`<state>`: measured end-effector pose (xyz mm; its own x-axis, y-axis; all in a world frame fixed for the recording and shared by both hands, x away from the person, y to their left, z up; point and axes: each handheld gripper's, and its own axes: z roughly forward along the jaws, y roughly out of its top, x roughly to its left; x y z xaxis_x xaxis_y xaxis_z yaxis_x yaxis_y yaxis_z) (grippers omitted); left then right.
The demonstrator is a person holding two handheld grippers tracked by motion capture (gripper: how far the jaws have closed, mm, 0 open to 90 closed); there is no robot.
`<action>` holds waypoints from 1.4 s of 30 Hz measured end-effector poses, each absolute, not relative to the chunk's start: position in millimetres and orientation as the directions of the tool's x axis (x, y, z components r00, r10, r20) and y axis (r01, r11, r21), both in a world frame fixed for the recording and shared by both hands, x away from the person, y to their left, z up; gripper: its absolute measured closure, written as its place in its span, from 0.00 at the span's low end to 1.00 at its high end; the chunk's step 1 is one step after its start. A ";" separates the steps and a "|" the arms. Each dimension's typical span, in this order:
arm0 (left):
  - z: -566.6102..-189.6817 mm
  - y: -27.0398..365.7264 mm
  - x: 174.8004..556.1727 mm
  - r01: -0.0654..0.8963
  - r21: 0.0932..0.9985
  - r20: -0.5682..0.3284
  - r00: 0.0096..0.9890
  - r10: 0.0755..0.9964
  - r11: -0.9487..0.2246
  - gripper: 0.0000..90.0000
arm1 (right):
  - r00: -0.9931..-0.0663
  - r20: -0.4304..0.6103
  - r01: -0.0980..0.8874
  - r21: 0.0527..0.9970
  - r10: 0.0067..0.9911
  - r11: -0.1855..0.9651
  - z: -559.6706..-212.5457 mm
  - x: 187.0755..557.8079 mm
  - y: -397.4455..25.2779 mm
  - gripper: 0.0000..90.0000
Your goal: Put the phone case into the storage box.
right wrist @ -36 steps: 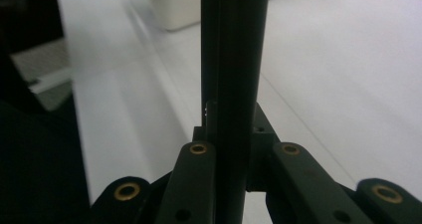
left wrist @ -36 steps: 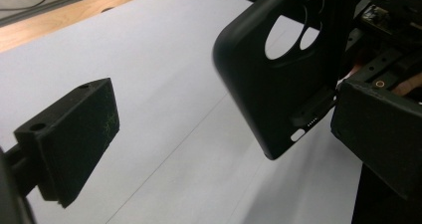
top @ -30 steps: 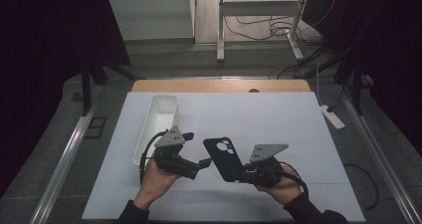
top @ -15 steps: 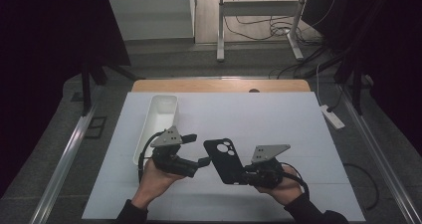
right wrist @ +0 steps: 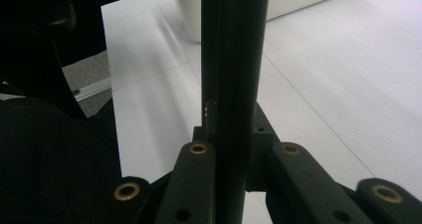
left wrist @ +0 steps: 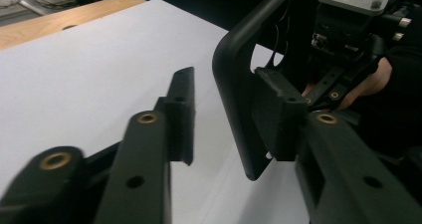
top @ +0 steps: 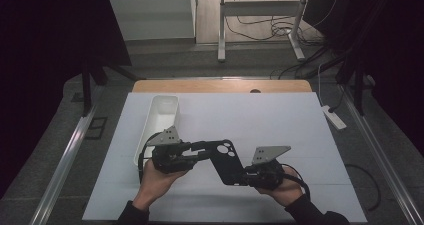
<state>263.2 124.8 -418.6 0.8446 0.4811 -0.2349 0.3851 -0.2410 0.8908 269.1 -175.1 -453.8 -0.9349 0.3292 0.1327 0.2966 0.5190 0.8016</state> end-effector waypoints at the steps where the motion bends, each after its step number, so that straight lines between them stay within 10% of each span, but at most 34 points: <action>1: -418.6 124.8 263.2 0.385 0.891 -0.235 0.845 0.481 -0.241 0.74 | -0.935 0.130 0.295 0.802 0.330 0.520 -453.7 269.1 -175.0 0.94; 32: -419.0 127.2 266.0 0.423 0.885 -0.311 0.849 0.428 -0.197 0.93 | -0.932 0.121 0.300 0.784 0.341 0.543 -457.5 269.9 -170.2 0.93; 42: -416.3 125.2 265.0 0.406 0.888 -0.281 0.850 0.445 -0.214 0.93 | -0.925 0.083 0.296 0.767 0.370 0.570 -459.0 268.9 -166.1 0.73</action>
